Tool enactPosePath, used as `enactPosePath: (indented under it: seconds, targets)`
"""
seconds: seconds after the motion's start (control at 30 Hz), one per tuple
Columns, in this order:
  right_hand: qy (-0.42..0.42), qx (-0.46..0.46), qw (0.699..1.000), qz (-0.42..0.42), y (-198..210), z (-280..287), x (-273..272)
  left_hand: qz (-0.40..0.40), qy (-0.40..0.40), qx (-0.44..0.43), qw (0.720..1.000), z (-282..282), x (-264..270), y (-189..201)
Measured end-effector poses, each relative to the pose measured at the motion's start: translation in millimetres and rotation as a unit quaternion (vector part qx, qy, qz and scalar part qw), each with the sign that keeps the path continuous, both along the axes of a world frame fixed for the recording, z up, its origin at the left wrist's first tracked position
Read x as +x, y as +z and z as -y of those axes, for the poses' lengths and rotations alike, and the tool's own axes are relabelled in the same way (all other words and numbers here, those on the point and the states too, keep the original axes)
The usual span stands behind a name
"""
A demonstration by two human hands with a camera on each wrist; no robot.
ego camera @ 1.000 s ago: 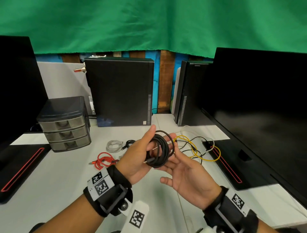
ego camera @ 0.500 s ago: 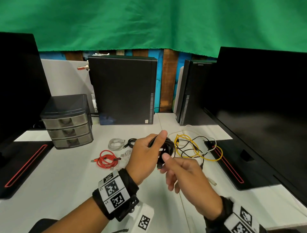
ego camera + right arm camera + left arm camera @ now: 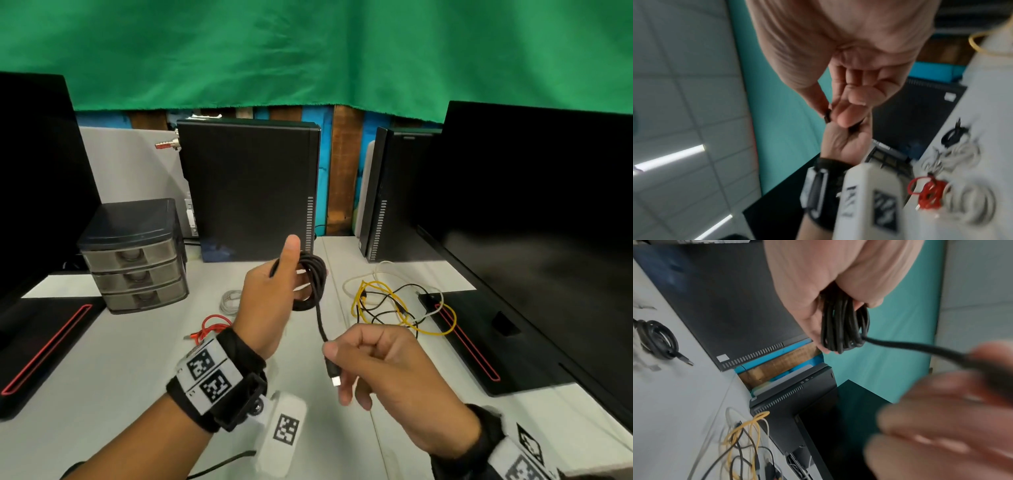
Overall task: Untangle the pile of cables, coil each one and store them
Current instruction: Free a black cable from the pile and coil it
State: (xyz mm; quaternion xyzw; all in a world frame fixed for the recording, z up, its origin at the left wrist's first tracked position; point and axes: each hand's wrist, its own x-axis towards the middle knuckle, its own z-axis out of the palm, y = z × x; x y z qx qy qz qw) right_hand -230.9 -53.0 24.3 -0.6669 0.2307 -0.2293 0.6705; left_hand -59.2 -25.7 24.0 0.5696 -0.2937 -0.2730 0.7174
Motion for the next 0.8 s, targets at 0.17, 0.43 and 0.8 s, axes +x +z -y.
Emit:
enactPosePath:
  seconds: [0.17,0.43,0.8]
  targets:
    - [0.033,0.108,0.994,-0.014,7,24,34,0.011,-0.024,0.028,0.999,-5,1,3]
    - [-0.058,0.02,0.997,0.039,-4,34,80,0.146,0.005,0.127,0.981,-13,34,-2]
    - [-0.171,0.011,0.976,-0.134,-67,100,111,0.141,-0.064,0.257,0.954,-31,90,0]
